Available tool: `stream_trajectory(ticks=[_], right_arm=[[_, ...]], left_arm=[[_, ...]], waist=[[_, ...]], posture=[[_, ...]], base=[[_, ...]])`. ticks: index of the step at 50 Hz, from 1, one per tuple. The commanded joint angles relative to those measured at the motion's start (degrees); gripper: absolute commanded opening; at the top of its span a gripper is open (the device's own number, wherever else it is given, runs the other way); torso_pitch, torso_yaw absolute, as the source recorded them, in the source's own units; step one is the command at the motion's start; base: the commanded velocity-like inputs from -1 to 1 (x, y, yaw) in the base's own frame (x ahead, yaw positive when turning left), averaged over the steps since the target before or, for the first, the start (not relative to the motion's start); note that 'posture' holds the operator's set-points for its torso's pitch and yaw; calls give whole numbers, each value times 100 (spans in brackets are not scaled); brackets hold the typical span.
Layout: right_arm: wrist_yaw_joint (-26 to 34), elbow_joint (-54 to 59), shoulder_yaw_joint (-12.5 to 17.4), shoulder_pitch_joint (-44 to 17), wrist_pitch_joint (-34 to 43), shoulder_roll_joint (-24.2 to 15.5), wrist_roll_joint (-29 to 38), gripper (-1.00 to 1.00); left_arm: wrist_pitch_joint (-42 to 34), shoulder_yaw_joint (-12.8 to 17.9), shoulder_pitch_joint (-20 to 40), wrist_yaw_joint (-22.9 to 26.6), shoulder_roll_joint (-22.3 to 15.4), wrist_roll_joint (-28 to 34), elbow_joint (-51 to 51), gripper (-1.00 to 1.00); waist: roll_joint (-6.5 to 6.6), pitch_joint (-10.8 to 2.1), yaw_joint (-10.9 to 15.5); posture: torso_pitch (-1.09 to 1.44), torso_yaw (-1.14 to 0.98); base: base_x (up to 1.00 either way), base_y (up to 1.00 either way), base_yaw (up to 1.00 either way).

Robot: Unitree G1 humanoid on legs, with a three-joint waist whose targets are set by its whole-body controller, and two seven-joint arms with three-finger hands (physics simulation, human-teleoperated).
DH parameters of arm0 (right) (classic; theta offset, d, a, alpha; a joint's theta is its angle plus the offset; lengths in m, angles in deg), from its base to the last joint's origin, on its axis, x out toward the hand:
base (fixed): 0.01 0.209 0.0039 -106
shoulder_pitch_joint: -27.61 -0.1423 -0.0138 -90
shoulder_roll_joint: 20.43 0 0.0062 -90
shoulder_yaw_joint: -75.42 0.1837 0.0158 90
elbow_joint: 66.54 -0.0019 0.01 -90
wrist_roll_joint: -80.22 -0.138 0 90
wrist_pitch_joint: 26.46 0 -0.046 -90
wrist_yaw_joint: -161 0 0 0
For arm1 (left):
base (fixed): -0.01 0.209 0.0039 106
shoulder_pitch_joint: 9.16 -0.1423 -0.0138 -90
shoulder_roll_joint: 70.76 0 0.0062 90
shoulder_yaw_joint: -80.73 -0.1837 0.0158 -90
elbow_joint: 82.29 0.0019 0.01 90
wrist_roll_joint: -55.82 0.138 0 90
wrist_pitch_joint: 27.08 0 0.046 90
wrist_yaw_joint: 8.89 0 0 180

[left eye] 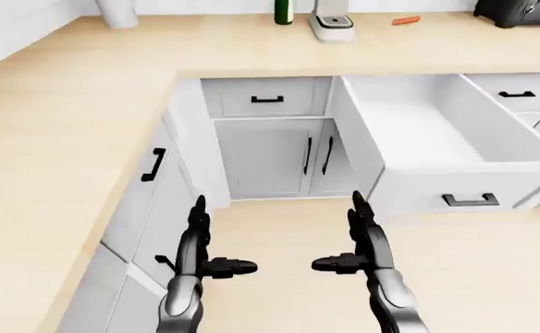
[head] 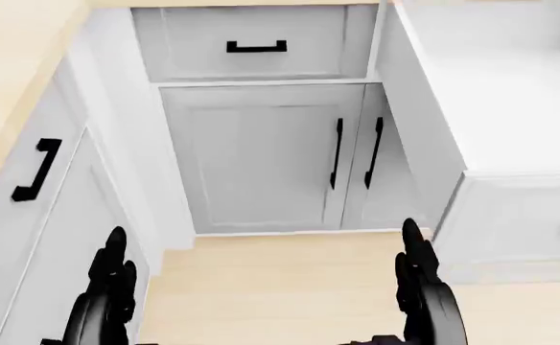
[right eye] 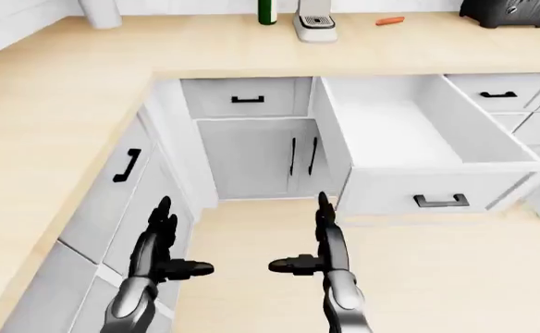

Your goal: Close the right drawer.

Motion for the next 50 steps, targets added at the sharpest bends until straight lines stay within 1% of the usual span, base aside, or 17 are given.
stream_trajectory(ticks=[1, 2, 3, 4, 5, 7, 11, 12, 15, 24, 30, 31, 35, 39, 43, 48, 50], right_arm=[[66, -1069, -51, 39, -699, -58, 92, 100], [18, -1315, -23, 73, -614, -32, 101, 100], [157, -1451, -86, 132, -810, -31, 74, 100], [112, -1474, -46, 90, -915, -5, 63, 100], [40, -1586, -38, 97, -972, 3, 144, 100], [49, -1911, -26, 162, -1012, 10, 109, 100], [119, -2720, -105, 337, -933, 9, 168, 100], [85, -2802, -119, 352, -1018, 6, 311, 100], [90, -3389, -181, 460, -1065, 31, 464, 100], [138, -4344, -552, 740, -1495, 25, 1098, 100], [129, -4698, -572, 866, -1890, 40, 1152, 100], [153, -4788, -621, 873, -1855, 37, 1204, 100], [165, -4815, -474, 782, -1855, 26, 882, 100], [129, -4739, -504, 756, -2066, 50, 1011, 100], [-88, -4385, -279, 691, -2486, 60, 1224, 100], [-90, -4166, -302, 542, -2477, 70, 1218, 100], [-93, -4289, -173, 537, -2366, 60, 1079, 100]], left_arm=[[446, 306, 164, -213, -52, -202, -1296, 100], [520, 305, 103, -283, -35, -178, -1454, 100], [698, 206, 36, -290, -55, 33, -1517, 100], [688, 146, -18, -276, -59, 144, -1703, 100], [755, 130, -39, -378, -40, 310, -1815, 100], [657, 68, -143, -379, -16, 459, -2196, 100], [571, 127, -224, -348, 50, 279, -2772, 100], [810, 207, -230, -488, 83, 270, -3014, 100], [856, 257, -350, -519, 77, 160, -3811, 100], [1826, 105, -661, -387, 150, 75, -4362, 100], [1911, 129, -821, -375, 196, -7, -5036, 100], [1641, 137, -814, -377, 193, -179, -5278, 100], [1527, 169, -867, -366, 221, -264, -5691, 100], [1285, 139, -863, -368, 224, -290, -6069, 100], [1110, 169, -847, -384, 237, -379, -6447, 100], [1248, 79, -896, -450, 146, -398, -6503, 100], [1217, 76, -879, -482, 115, -410, -6503, 100]], waist=[[-45, -5, -12], [-46, -233, 9], [-11, -382, 39], [-20, -203, 36], [-43, -127, 16], [-44, -386, 19], [-25, -450, 48], [-22, -464, 48], [-17, -481, 35], [-6, -495, 42], [-18, -453, 29], [-17, -449, 30], [0, -427, 21], [-2, -411, 27], [-1, -396, 19], [-7, -379, 26], [-7, -384, 28]], posture=[[0, 0], [0, 0], [0, 0], [0, 0], [0, 0], [0, 0], [0, 0], [0, 0], [0, 0], [0, 0], [0, 0], [0, 0], [0, 0], [0, 0], [0, 0], [0, 0], [0, 0]], base=[[0, 0, 0], [0, 0, 0], [0, 0, 0], [0, 0, 0], [0, 0, 0], [0, 0, 0], [0, 0, 0], [0, 0, 0], [0, 0, 0], [0, 0, 0], [0, 0, 0], [0, 0, 0], [0, 0, 0], [0, 0, 0], [0, 0, 0], [0, 0, 0], [0, 0, 0]])
